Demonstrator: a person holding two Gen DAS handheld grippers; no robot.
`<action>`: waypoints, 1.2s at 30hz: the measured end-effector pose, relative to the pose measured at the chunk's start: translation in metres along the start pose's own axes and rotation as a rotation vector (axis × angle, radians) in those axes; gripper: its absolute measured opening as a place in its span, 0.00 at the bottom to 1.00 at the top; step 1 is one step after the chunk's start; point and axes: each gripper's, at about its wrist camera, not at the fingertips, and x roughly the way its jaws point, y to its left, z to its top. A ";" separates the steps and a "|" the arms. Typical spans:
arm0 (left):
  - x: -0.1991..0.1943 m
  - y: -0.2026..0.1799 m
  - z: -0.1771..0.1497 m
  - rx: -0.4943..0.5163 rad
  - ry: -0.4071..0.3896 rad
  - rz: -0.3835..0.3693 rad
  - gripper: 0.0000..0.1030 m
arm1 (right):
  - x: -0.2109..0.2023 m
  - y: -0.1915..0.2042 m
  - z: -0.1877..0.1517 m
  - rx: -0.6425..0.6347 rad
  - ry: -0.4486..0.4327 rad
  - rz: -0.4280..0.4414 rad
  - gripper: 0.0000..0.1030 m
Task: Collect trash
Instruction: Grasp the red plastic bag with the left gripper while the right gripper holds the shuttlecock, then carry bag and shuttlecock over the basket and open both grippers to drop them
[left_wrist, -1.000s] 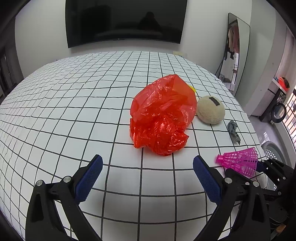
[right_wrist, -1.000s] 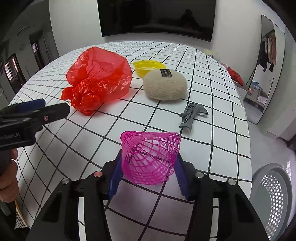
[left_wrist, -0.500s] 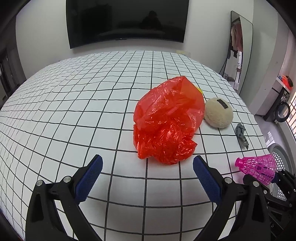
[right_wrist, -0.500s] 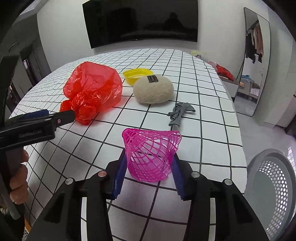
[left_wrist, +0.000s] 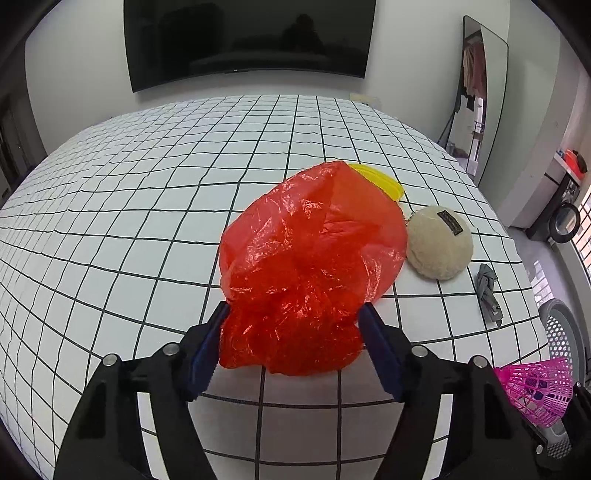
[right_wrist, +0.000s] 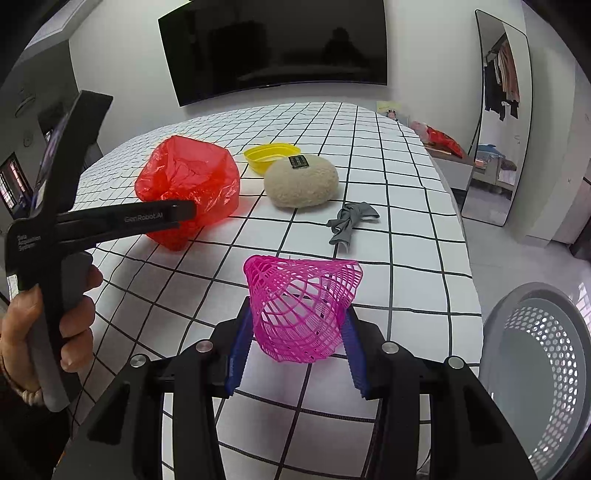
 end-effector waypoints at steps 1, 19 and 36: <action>-0.001 0.000 -0.001 0.002 -0.002 -0.001 0.60 | 0.000 0.000 0.000 0.002 -0.001 0.000 0.43; -0.051 0.015 -0.009 -0.013 -0.094 -0.061 0.34 | -0.007 -0.005 -0.005 0.030 -0.009 0.006 0.43; -0.092 -0.043 -0.015 0.085 -0.161 -0.169 0.34 | -0.043 -0.036 -0.016 0.104 -0.061 -0.046 0.43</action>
